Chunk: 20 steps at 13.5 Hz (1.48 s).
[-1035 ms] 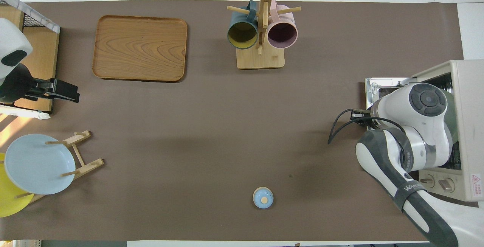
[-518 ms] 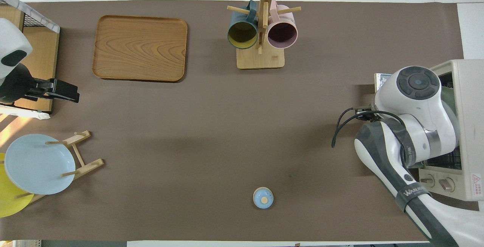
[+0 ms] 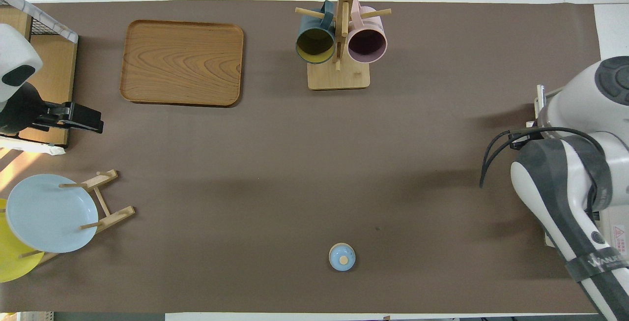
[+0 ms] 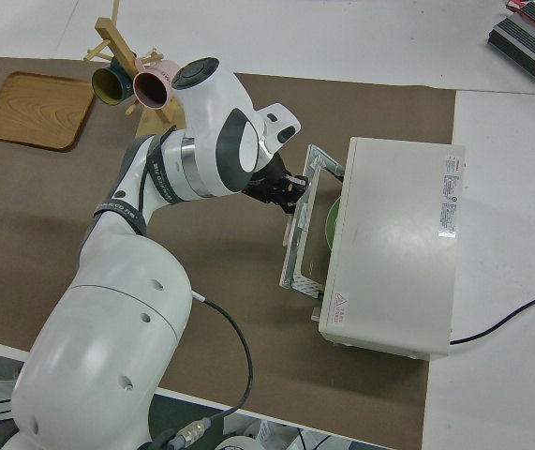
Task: Put corn in oven
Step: 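Push the oven door shut with the right gripper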
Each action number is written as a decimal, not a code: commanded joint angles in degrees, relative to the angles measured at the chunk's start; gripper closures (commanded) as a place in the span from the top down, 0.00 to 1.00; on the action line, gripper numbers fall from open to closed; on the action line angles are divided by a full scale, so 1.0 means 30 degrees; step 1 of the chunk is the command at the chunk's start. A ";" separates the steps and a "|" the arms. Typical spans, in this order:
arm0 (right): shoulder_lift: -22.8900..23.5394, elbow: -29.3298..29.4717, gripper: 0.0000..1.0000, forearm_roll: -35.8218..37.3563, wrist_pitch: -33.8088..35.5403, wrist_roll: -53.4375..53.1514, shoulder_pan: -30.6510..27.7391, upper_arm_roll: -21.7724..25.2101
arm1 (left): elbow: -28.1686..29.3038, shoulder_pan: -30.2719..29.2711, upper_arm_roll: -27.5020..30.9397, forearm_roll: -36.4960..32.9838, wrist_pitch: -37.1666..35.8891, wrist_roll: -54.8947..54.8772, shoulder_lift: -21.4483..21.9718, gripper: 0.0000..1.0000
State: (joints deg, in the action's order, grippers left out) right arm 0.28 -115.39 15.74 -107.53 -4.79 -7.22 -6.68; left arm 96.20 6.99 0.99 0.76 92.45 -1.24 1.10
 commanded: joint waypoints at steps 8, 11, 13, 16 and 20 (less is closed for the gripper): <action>-0.0971 0.0876 0.00 -0.0352 0.1475 0.3380 -0.1403 0.0265 | 0.0278 -0.0105 -0.0039 -0.0282 0.0209 -0.0086 0.0308 1.00; -0.1149 0.2363 0.00 -0.1232 0.3373 0.3942 -0.1258 0.0265 | 0.0278 -0.0105 -0.0039 -0.0311 0.0239 -0.0086 0.0308 1.00; -0.1090 0.3537 0.00 -0.2074 0.4374 0.3884 -0.0994 0.0119 | 0.0278 -0.0105 -0.0039 -0.0282 0.0238 -0.0086 0.0308 1.00; -0.0770 0.4856 0.14 -0.4828 0.4787 0.3709 -0.0177 0.0089 | 0.0278 -0.0105 -0.0039 -0.0282 0.0209 -0.0086 0.0308 1.00; -0.0768 0.4861 1.00 -0.5070 0.4877 0.3239 0.0765 0.0060 | 0.0278 -0.0105 -0.0039 -0.0311 0.0209 -0.0086 0.0308 1.00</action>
State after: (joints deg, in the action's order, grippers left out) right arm -3.08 -102.07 1.93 -93.79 5.05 -4.67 -6.37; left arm 96.20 6.99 1.00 0.76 92.45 -1.24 1.10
